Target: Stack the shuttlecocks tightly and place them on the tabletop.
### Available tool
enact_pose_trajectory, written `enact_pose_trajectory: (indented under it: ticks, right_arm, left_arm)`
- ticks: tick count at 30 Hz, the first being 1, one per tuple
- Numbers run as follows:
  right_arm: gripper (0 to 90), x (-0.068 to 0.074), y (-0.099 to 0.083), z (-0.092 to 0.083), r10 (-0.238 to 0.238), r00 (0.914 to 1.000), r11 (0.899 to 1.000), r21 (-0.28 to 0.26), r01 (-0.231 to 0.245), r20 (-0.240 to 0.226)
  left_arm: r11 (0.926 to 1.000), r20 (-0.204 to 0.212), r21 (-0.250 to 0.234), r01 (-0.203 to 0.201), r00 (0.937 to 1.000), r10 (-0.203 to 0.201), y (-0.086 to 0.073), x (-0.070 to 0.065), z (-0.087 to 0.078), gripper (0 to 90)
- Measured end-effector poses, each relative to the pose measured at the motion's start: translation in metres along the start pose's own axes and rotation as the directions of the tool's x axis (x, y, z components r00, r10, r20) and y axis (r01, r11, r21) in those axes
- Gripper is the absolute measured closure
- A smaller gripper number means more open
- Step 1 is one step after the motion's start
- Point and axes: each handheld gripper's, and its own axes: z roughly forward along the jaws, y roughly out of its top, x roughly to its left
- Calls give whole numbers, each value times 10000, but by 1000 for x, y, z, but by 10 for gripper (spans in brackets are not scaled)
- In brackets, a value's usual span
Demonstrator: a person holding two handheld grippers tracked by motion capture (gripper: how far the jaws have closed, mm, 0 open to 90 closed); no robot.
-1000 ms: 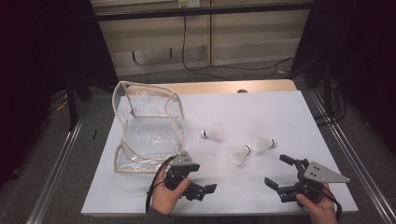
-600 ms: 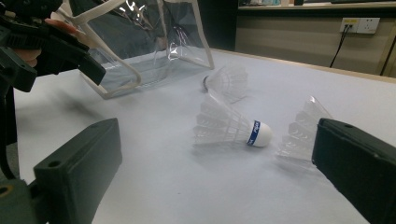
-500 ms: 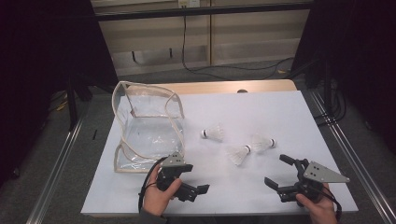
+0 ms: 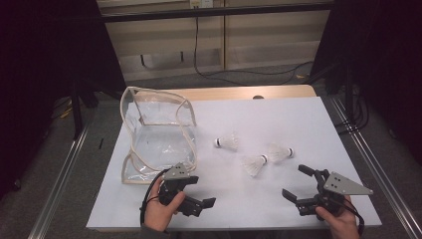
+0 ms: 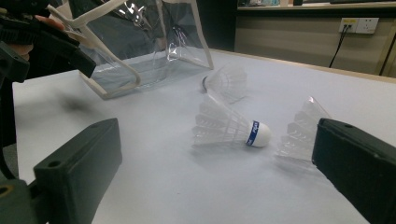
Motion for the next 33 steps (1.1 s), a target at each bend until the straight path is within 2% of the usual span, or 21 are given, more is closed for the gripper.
enact_pose_trajectory:
  ticks: [17,24,33]
  right_arm:
    - [11,-1,1,1,25,10000,10000,-16,-25,48]
    - [11,-2,1,1,-8,10000,10000,-49,8,81]
    - [11,-2,1,1,11,10000,10000,-46,-11,83]
  left_arm:
    - [9999,-399,-89,102,9991,-105,-9,8,-18,38]
    - [9998,-469,128,-122,9988,128,-12,12,-23,38]
    - [9999,-489,-120,-93,9988,87,-14,15,-33,38]
